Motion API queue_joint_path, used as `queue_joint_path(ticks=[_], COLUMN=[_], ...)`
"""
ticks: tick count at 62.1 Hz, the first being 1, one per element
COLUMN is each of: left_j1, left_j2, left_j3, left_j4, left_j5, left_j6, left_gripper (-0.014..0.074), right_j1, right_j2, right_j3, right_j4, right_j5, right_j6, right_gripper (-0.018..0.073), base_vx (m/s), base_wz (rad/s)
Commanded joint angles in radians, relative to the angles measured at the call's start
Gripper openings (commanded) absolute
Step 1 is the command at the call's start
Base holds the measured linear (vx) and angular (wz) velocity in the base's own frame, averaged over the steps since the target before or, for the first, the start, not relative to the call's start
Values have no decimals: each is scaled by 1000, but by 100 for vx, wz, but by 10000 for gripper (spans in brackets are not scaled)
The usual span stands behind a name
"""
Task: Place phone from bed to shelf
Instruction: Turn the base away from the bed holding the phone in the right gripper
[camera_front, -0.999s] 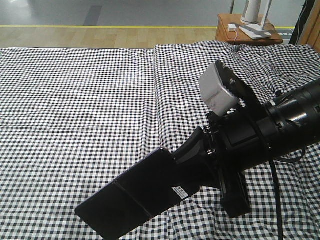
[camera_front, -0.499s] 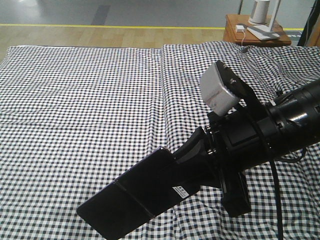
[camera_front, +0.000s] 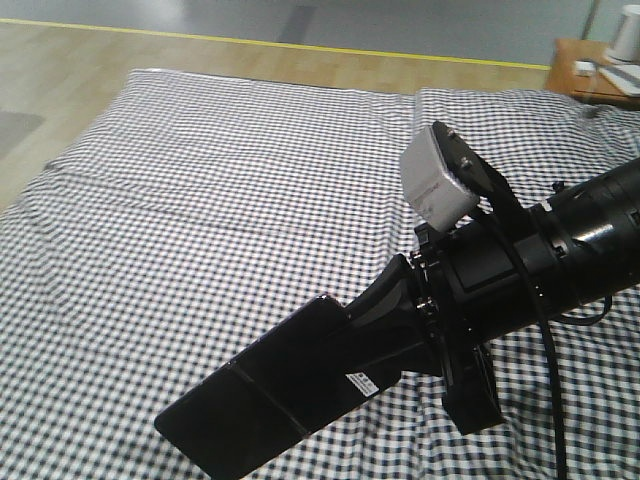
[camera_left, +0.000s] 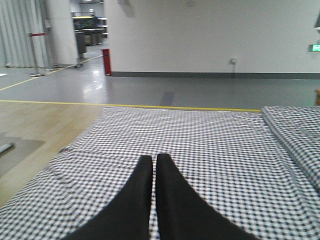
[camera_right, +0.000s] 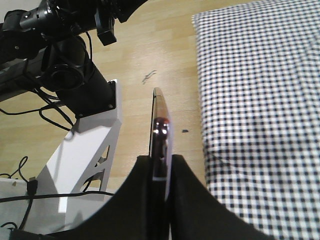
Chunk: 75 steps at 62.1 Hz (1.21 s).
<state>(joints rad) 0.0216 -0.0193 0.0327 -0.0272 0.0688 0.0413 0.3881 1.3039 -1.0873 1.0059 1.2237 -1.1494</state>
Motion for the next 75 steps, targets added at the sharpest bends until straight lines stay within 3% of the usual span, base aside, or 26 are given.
queue_joint_path(ticks=[1, 75], left_j1=[0, 0], left_j2=[-7, -7], left_j3=[-25, -25], left_j4=[-10, -10], left_j5=[-75, -75], left_j6=[-9, -9], left_gripper=[1, 1], right_j1=[-1, -1], right_j2=[-30, -30], right_j3=[-26, -26], right_j4=[82, 82], right_j5=[64, 64], right_j6=[-10, -10], right_gripper=[-2, -2], base_vx=[-12, -15], base_wz=[48, 56])
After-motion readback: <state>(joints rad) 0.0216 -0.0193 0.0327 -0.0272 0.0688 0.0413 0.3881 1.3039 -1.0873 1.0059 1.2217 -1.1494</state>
